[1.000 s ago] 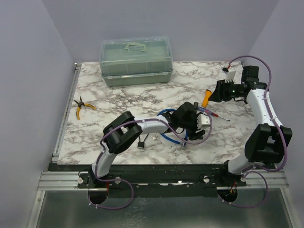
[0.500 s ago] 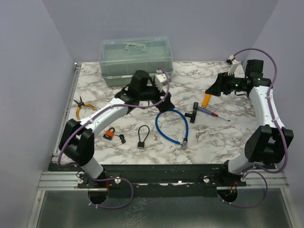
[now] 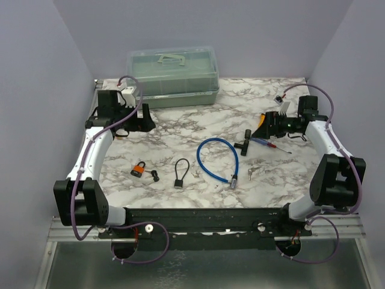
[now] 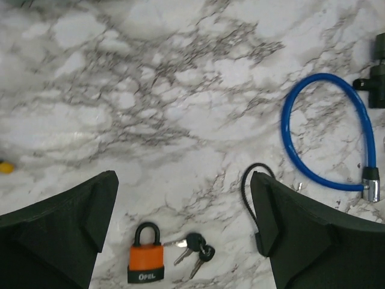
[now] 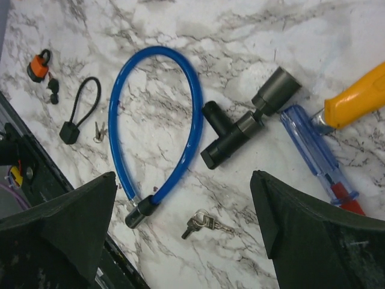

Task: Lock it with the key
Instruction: Reset both arms

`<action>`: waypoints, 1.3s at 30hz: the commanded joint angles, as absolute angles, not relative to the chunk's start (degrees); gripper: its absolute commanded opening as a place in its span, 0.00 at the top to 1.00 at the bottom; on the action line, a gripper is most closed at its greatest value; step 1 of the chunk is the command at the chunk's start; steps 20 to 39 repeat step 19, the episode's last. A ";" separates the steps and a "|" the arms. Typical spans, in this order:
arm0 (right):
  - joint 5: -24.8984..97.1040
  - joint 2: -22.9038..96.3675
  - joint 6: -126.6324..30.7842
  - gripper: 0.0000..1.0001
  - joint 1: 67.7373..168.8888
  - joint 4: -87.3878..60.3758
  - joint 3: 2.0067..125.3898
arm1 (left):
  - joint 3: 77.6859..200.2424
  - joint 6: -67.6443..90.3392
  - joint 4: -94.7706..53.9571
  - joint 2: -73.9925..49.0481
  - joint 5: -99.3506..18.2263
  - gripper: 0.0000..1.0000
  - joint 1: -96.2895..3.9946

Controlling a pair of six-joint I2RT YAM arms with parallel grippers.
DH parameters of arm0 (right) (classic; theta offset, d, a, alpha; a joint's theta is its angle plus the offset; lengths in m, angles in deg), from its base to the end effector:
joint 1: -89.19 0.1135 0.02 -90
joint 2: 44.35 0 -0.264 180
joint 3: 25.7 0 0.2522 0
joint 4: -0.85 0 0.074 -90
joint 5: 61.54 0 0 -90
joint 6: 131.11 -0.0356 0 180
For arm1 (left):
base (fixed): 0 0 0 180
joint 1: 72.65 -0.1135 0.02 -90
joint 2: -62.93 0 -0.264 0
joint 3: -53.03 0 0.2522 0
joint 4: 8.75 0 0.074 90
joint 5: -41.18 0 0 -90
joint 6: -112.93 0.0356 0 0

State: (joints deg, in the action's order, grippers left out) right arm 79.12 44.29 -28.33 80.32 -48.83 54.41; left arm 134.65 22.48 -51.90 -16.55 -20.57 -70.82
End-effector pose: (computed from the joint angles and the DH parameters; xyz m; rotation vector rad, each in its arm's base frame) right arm 0.3145 -0.0212 0.2579 -0.3857 2.2725 0.9399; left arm 0.3026 -0.0265 0.3133 0.2831 2.2317 -0.5826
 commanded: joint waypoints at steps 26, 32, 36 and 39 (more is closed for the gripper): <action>72.40 40.74 -34.72 0.00 80.59 -37.07 45.05 | 134.19 10.90 -59.74 -19.26 -38.66 0.01 -77.81; 72.40 40.74 -34.72 0.00 80.59 -37.07 45.05 | 134.19 10.90 -59.74 -19.26 -38.66 0.01 -77.81; 72.40 40.74 -34.72 0.00 80.59 -37.07 45.05 | 134.19 10.90 -59.74 -19.26 -38.66 0.01 -77.81; 72.40 40.74 -34.72 0.00 80.59 -37.07 45.05 | 134.19 10.90 -59.74 -19.26 -38.66 0.01 -77.81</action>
